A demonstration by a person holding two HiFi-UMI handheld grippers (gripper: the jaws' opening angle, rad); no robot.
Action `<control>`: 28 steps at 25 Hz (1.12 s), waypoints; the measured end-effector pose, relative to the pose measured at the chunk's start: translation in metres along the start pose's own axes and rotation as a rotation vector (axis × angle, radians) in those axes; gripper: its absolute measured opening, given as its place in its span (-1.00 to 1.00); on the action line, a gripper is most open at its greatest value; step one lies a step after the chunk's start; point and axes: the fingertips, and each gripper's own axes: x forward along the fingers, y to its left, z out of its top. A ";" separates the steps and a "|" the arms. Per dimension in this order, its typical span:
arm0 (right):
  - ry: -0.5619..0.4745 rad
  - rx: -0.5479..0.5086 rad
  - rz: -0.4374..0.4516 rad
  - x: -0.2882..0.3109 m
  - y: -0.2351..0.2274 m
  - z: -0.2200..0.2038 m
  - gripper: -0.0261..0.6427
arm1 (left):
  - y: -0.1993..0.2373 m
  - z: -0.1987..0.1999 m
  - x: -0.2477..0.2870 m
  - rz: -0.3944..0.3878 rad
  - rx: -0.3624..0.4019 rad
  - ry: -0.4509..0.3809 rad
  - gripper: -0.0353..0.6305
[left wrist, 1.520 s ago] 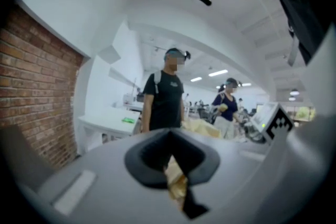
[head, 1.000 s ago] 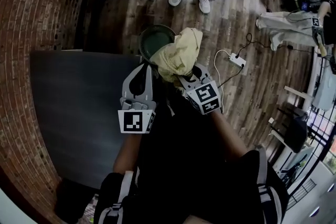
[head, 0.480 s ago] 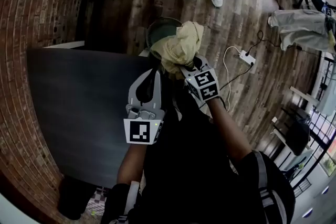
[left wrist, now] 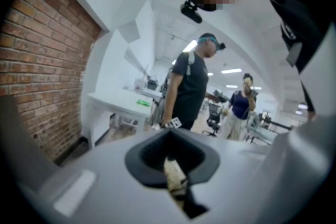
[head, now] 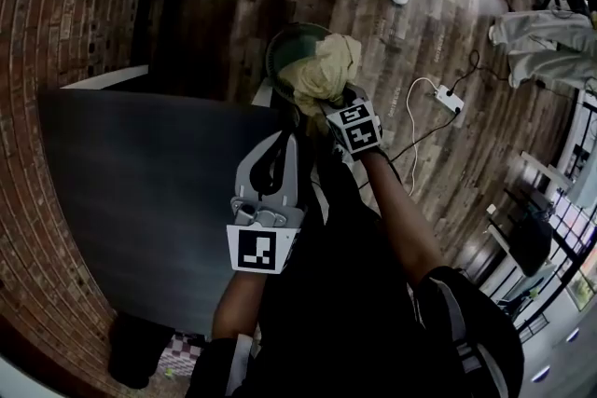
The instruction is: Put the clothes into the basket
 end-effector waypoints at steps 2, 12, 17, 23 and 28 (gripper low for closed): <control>0.037 0.011 0.003 0.020 -0.005 -0.008 -0.39 | 0.002 -0.003 0.002 -0.007 -0.003 0.005 -0.88; 0.202 0.108 -0.073 0.099 -0.031 -0.058 -0.24 | 0.015 -0.020 -0.003 -0.019 -0.027 0.032 -0.88; 0.192 0.155 -0.081 0.096 -0.029 -0.060 -0.24 | 0.018 -0.027 -0.003 -0.044 -0.028 0.051 -0.88; 0.138 0.217 -0.081 0.069 -0.017 -0.062 -0.68 | 0.012 -0.025 -0.001 -0.071 -0.031 0.043 -0.88; 0.088 0.256 -0.116 0.052 -0.021 -0.062 -0.85 | 0.001 -0.023 -0.001 -0.095 -0.026 0.038 -0.88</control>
